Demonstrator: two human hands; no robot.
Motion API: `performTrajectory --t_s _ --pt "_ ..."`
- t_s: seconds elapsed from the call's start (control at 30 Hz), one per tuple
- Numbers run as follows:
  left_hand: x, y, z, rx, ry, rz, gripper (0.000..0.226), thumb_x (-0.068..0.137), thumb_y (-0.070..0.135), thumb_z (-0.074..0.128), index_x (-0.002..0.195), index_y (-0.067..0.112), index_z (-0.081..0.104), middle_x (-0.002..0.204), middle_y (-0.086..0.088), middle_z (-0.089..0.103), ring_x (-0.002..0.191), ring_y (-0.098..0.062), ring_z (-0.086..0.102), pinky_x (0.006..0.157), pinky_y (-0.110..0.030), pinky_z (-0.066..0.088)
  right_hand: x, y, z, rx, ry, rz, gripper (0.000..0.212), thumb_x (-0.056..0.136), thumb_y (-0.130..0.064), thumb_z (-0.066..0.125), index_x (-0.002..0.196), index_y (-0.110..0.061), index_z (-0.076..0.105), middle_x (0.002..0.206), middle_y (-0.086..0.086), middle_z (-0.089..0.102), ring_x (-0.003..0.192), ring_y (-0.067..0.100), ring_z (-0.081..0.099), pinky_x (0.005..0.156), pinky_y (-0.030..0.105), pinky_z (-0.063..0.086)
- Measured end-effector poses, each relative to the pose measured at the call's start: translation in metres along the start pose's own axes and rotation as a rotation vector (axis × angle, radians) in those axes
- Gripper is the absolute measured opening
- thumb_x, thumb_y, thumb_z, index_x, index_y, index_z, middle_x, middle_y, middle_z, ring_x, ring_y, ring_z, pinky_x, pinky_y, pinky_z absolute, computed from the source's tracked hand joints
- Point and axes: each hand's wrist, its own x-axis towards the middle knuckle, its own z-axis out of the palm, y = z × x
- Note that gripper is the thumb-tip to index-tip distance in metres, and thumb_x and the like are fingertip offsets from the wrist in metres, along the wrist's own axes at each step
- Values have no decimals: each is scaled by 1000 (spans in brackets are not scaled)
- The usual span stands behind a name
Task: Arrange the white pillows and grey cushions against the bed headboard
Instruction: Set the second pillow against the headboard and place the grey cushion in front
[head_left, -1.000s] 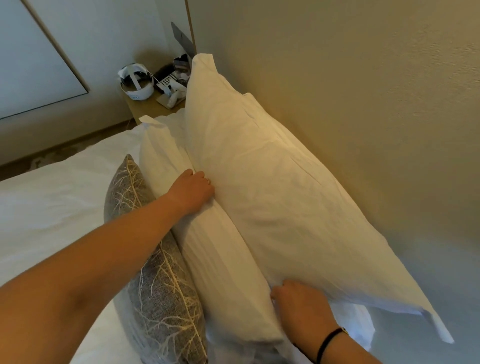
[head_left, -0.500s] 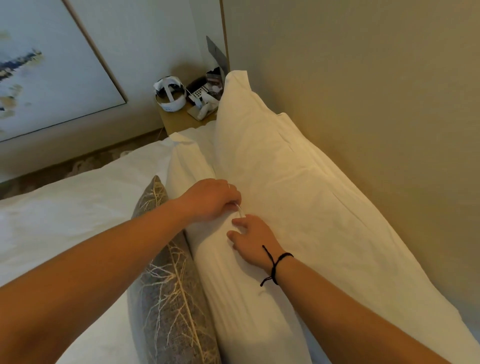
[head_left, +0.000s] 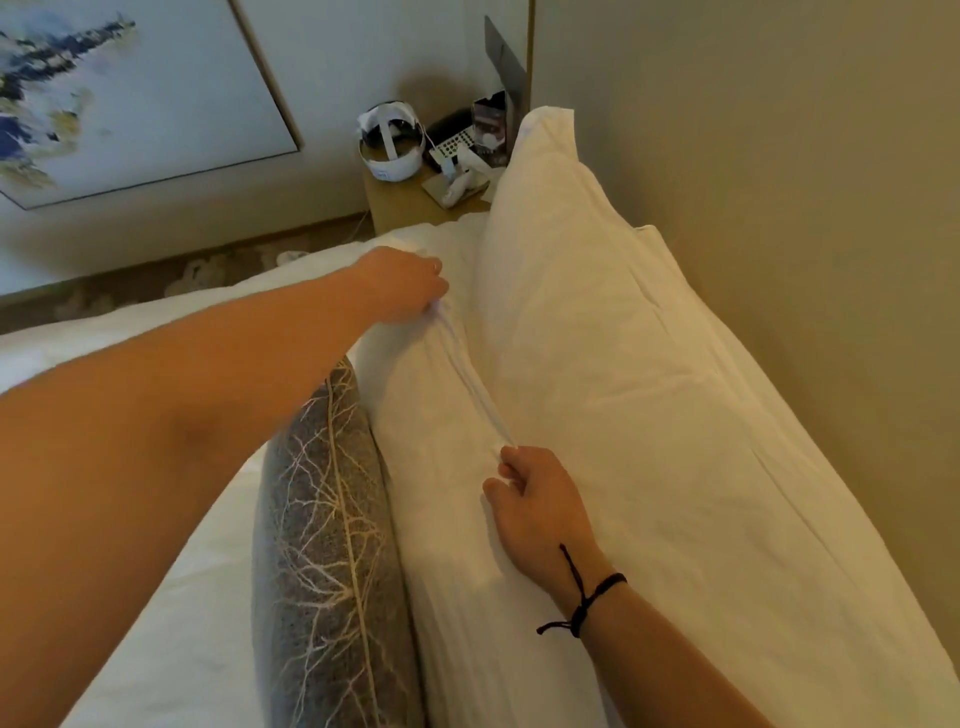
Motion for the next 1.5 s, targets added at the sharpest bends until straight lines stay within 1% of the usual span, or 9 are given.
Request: performTrajectory --t_s 0.2,0.33,0.5,0.67,0.8,1.1,1.3,1.4,1.5 --pt "44 -46 -19 -72 65 -185 26 100 15 46 121 8 60 120 -14 61 110 -34 59 92 -43 50 4 9 7 -89 -62 -45 29 95 -23 55 122 -11 50 120 -5 41 97 6 38 79 9 30" --pt "64 -50 -30 -115 96 -259 20 97 8 49 112 3 62 109 -15 64 96 -37 63 82 -49 56 9 7 9 -114 -92 -4 45 96 -26 52 137 -10 42 139 -6 34 114 7 43 91 9 30" --pt "81 -25 -17 -203 210 -383 21 99 7 45 112 1 60 116 -18 61 99 -38 62 82 -48 54 13 4 18 -147 -132 38 37 95 -30 52 124 -9 45 137 -4 31 105 8 41 94 13 32" --pt "75 -13 5 -360 121 -405 77 90 29 68 152 23 23 165 -8 2 143 -36 26 107 -56 36 2 10 34 -258 -197 105 79 91 -48 54 147 -3 19 157 -1 -4 141 17 19 113 20 14" --pt "42 -20 34 -333 -42 -405 72 94 57 47 154 36 13 166 2 0 150 -31 10 116 -62 15 -15 18 39 -318 -259 63 95 90 -56 51 154 -8 -1 155 -4 -32 147 16 -11 109 18 -3" --pt "-110 28 73 -973 199 -575 66 93 65 41 151 36 25 163 4 18 142 -28 36 113 -48 30 -56 17 25 -356 -277 43 86 91 -55 53 153 -30 -1 162 0 -9 149 17 -2 116 26 10" --pt "-219 122 115 -1534 500 -716 70 92 68 39 151 36 21 152 6 39 130 -8 42 104 -30 34 -89 -27 49 -399 -244 -222 74 89 -70 37 151 -37 14 161 -6 13 146 14 15 115 30 17" --pt "-254 167 144 -1758 449 -869 79 86 74 33 154 36 17 158 2 32 140 -20 37 112 -38 30 -110 -46 75 -439 -314 -336 68 86 -70 42 145 -48 15 153 -6 28 134 18 38 106 35 39" --pt "-279 202 172 -1873 368 -958 83 82 76 32 154 37 18 158 -1 31 140 -24 37 113 -42 29 -120 -50 95 -600 -349 -340 74 83 -66 53 142 -55 10 159 3 12 133 29 39 103 41 44"
